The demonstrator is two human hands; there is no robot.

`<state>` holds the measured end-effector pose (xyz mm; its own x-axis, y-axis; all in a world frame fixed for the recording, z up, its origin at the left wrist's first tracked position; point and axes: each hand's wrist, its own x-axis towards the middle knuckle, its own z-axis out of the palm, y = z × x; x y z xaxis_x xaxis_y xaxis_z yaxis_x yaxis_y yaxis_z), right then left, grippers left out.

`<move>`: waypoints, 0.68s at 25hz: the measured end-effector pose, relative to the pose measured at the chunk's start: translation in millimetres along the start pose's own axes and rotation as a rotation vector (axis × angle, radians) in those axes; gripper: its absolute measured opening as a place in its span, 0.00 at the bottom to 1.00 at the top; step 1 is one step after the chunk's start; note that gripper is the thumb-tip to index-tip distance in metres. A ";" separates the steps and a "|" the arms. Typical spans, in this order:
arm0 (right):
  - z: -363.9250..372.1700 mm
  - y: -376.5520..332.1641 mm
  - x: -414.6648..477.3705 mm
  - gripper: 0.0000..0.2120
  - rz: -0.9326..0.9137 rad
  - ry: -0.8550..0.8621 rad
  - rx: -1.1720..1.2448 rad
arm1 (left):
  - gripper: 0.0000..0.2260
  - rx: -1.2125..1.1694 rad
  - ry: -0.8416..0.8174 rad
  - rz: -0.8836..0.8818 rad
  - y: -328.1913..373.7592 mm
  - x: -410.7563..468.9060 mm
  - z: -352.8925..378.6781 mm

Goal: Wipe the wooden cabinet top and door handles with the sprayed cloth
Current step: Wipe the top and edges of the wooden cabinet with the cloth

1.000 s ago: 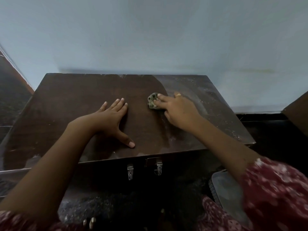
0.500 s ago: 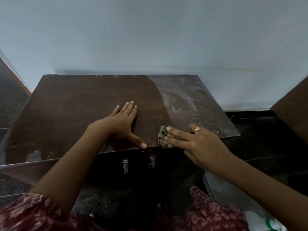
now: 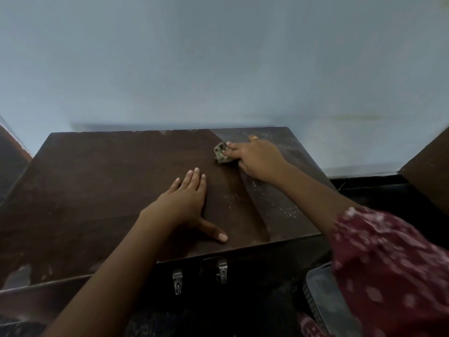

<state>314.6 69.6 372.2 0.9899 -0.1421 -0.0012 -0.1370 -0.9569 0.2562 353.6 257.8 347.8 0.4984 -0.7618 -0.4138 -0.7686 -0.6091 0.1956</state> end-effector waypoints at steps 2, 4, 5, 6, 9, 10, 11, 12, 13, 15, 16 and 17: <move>2.3 5.8 36.1 0.22 0.049 -0.014 0.028 | 0.63 0.007 -0.013 -0.004 0.2 1.2 1.1; 7.3 12.9 65.1 0.22 0.098 -0.022 0.051 | 0.63 0.017 -0.016 -0.003 -0.5 1.4 2.8; 9.0 16.1 75.3 0.22 0.128 -0.019 0.067 | 0.63 0.022 -0.016 -0.001 -0.7 1.3 3.2; 11.4 18.5 82.4 0.22 0.159 -0.015 0.087 | 0.64 0.025 -0.018 -0.001 -1.1 0.7 2.9; 19.6 20.1 83.4 0.21 0.203 -0.005 0.095 | 0.68 0.024 -0.037 0.012 0.1 -0.9 0.1; 20.9 19.5 75.6 0.21 0.198 0.000 0.089 | 0.69 0.024 -0.042 0.019 0.7 -1.3 0.1; 20.1 18.7 64.3 0.22 0.193 -0.002 0.091 | 0.69 0.025 -0.045 0.022 1.0 -1.4 0.2; 17.7 17.4 49.9 0.22 0.191 -0.011 0.098 | 0.69 0.028 -0.045 0.024 0.7 -1.0 0.3; 14.3 14.3 33.5 0.23 0.189 -0.022 0.103 | 0.68 0.031 -0.042 0.024 0.0 -0.5 0.5; 8.4 4.3 -2.3 0.23 0.186 -0.024 0.093 | 0.64 0.032 -0.028 0.020 -0.8 -0.2 1.4; 6.6 -1.4 -19.4 0.23 0.181 -0.015 0.089 | 0.63 0.027 -0.016 0.019 -0.8 -0.2 2.4; 5.6 -7.0 -34.9 0.23 0.176 -0.004 0.093 | 0.61 0.019 -0.003 0.018 -1.3 0.1 3.7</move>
<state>280.8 79.9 365.0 0.9501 -0.3102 0.0318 -0.3111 -0.9363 0.1628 353.1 259.4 344.2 0.4832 -0.7720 -0.4130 -0.7850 -0.5909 0.1861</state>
